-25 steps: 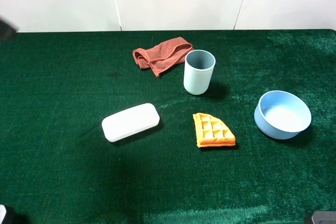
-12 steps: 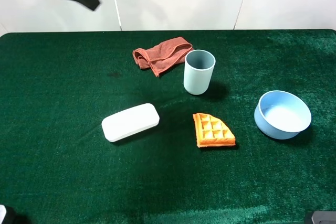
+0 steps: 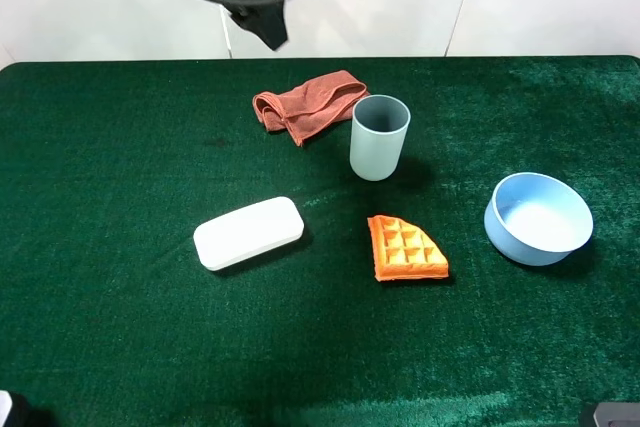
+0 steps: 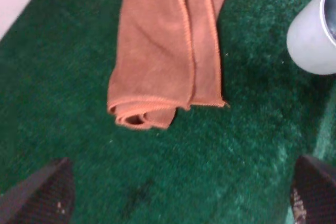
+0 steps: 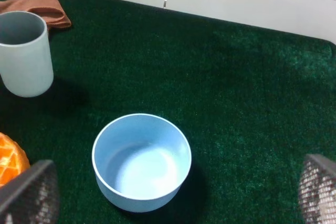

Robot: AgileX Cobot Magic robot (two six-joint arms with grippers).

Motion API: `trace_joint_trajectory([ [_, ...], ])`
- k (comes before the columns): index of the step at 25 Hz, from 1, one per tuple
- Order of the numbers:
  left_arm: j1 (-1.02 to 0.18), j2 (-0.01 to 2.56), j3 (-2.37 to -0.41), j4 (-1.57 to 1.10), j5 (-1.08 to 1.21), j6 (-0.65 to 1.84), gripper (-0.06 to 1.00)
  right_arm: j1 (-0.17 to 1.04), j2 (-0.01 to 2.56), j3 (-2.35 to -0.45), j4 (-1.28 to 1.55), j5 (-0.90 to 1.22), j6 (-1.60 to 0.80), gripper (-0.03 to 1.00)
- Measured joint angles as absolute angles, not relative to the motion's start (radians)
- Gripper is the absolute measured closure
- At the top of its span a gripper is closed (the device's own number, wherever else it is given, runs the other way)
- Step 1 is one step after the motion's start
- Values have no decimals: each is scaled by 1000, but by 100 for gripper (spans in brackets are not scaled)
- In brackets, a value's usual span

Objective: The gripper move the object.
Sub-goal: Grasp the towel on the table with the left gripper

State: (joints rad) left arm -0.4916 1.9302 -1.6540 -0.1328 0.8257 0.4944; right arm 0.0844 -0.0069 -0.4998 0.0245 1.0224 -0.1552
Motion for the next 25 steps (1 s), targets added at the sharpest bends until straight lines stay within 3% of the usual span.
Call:
trace_joint_trajectory([
  [25,-506,2221,-1690,-101,674,506,13,84,-7,-500,25,1022,-155,27],
])
